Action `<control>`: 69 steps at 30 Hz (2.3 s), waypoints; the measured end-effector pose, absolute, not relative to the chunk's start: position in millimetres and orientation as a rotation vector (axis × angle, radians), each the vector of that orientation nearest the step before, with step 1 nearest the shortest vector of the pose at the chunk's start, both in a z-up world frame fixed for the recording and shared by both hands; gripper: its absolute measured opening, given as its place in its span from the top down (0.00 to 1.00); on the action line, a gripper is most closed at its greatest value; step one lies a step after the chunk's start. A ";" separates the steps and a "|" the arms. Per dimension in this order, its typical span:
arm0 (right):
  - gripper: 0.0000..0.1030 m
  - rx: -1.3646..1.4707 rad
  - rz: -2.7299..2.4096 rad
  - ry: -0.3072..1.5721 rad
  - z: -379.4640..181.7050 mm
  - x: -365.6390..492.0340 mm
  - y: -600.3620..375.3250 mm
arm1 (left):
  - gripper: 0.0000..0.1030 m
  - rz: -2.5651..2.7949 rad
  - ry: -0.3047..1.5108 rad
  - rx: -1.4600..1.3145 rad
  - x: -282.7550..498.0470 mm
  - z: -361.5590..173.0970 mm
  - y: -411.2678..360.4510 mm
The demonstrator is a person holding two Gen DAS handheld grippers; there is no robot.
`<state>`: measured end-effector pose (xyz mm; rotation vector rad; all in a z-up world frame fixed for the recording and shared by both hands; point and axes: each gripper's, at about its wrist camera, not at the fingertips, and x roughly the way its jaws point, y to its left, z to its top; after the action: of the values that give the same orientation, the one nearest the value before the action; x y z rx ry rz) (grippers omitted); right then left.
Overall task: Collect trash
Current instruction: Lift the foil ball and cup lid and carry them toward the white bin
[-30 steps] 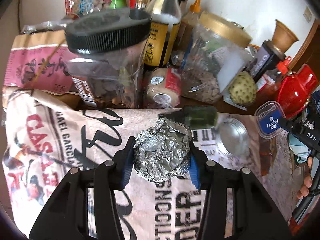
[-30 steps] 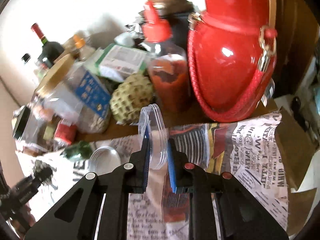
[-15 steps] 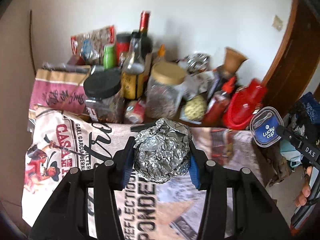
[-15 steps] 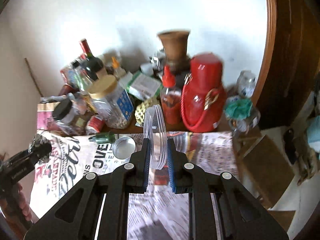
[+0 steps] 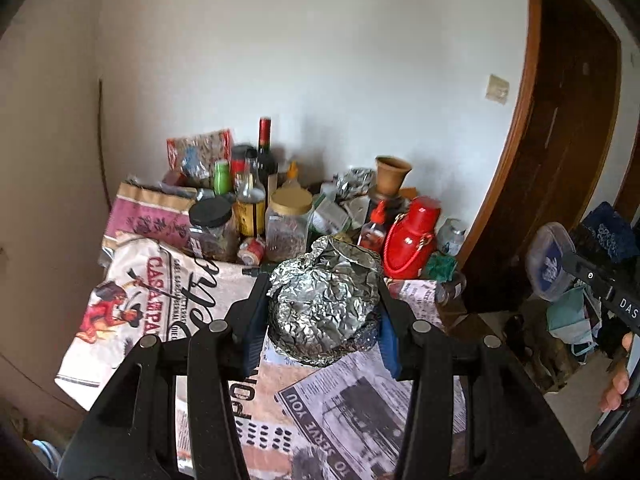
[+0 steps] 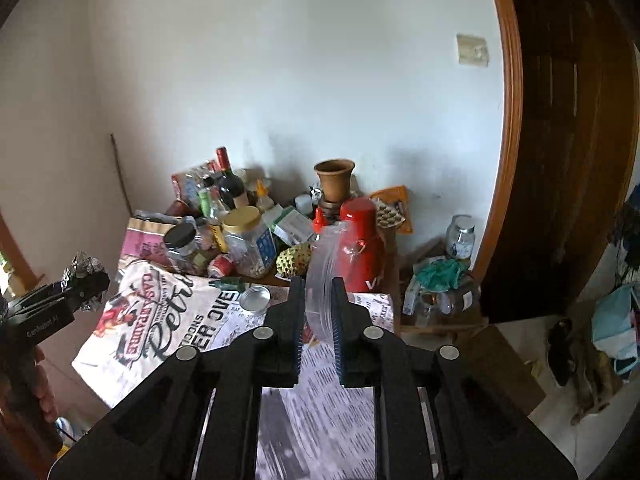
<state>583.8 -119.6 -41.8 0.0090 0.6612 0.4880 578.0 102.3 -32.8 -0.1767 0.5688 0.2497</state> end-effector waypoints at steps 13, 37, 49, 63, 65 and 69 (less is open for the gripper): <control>0.95 0.008 0.516 0.690 -39.7 513.1 -135.6 | 0.54 0.172 0.525 -0.139 499.4 -15.4 73.6; 0.36 0.124 0.189 0.864 -103.0 327.2 -161.8 | 0.54 -0.039 0.756 -0.081 339.7 -104.9 79.5; 0.32 0.194 -0.027 1.104 -219.1 309.6 -235.4 | 0.54 -0.109 0.975 -0.070 349.7 -201.2 37.7; 0.25 0.233 -0.172 1.272 -445.3 423.4 -372.5 | 0.54 -0.039 1.221 -0.154 408.9 -415.0 -48.9; 0.25 0.241 -0.185 1.306 -479.0 439.4 -384.9 | 0.54 -0.031 1.257 -0.168 410.6 -445.4 -59.3; 0.25 0.250 -0.203 1.334 -521.2 457.2 -394.9 | 0.54 -0.003 1.315 -0.170 411.7 -489.9 -72.5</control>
<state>457.2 -394.9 -521.2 0.2503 1.3344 -0.2034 411.7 -72.5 -489.9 -0.1697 1.3154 -0.0032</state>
